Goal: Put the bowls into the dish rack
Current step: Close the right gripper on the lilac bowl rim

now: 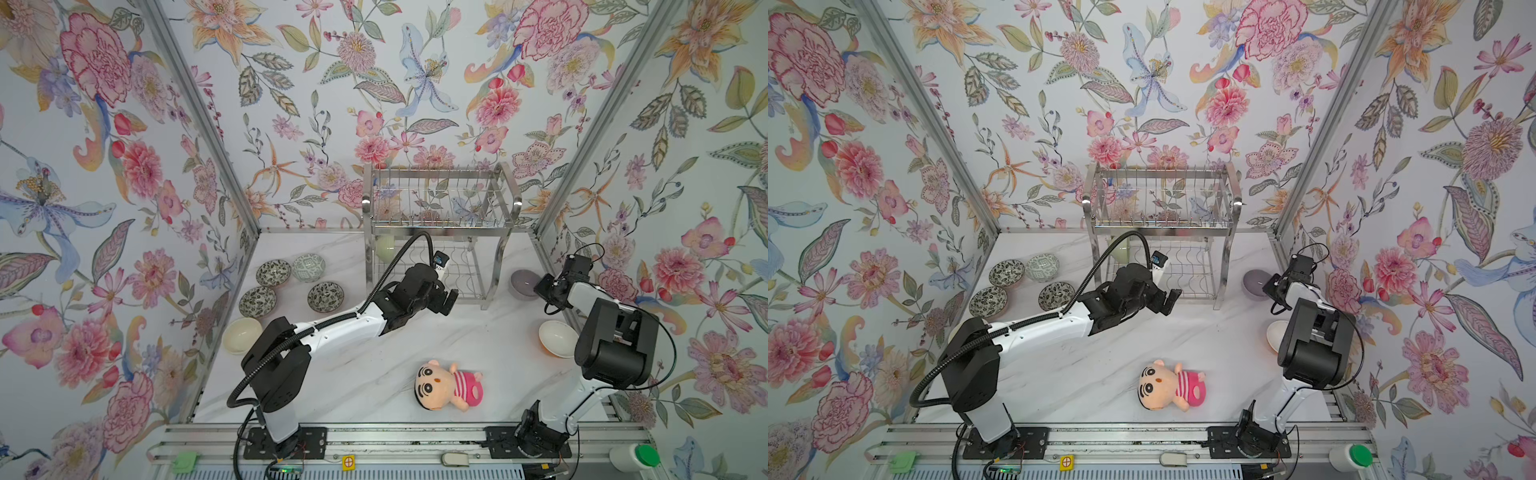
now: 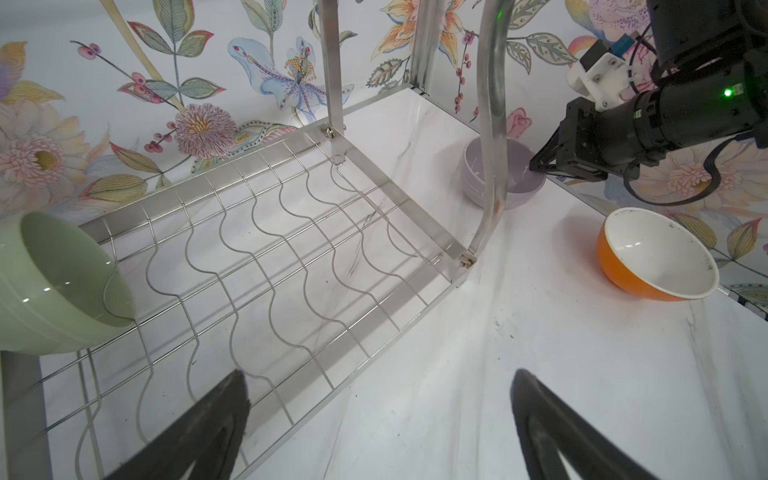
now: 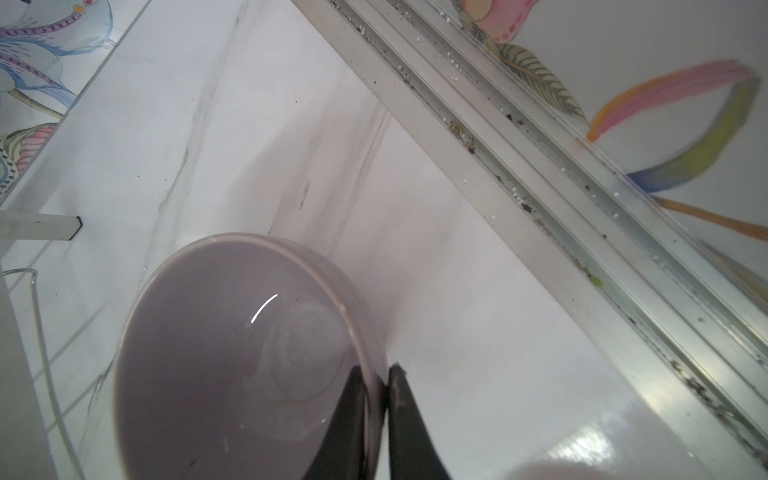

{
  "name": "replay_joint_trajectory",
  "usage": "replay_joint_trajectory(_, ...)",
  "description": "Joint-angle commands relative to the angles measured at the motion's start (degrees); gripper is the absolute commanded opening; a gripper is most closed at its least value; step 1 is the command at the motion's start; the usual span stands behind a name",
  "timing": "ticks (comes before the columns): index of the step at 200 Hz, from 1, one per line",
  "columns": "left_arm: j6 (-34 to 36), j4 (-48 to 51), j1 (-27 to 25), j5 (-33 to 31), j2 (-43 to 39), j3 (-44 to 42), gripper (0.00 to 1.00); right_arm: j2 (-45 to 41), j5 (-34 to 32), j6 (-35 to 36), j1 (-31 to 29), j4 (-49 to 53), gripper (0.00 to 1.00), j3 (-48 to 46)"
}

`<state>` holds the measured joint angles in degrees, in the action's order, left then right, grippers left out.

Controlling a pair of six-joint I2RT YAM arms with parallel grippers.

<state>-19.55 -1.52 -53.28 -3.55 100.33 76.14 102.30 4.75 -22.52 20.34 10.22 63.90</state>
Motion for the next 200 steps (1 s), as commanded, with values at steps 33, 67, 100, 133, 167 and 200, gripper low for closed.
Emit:
replay_joint_trajectory(33, -1.0, 4.3, -1.0, -4.8, -2.4, 0.8, 0.99, -2.8, 0.7, -1.0, 0.1, -2.5, 0.05, -1.2)
replay_joint_trajectory(67, -2.1, 3.7, -1.0, -5.4, -1.4, 1.5, 0.99, -4.0, 0.9, -1.7, 0.1, -2.9, 0.02, -1.1)
replay_joint_trajectory(100, -1.9, 2.4, -0.9, -5.6, -0.7, 1.5, 0.99, -4.1, 1.0, -1.3, 0.8, -2.1, 0.0, -0.4)
replay_joint_trajectory(133, -0.7, 3.3, -0.9, -5.5, 0.8, 2.6, 0.99, -4.5, 1.5, -1.5, 1.4, -2.9, 0.0, -0.6)
replay_joint_trajectory(167, -2.5, 3.0, -0.9, -6.6, 0.0, 2.2, 0.99, -6.2, 4.0, -3.6, 2.1, -4.6, 0.0, -1.6)
replay_joint_trajectory(200, -5.9, 1.3, -0.9, -6.0, -3.3, -1.6, 0.99, -11.2, -0.2, -2.4, 0.0, -3.0, 0.0, -4.4)
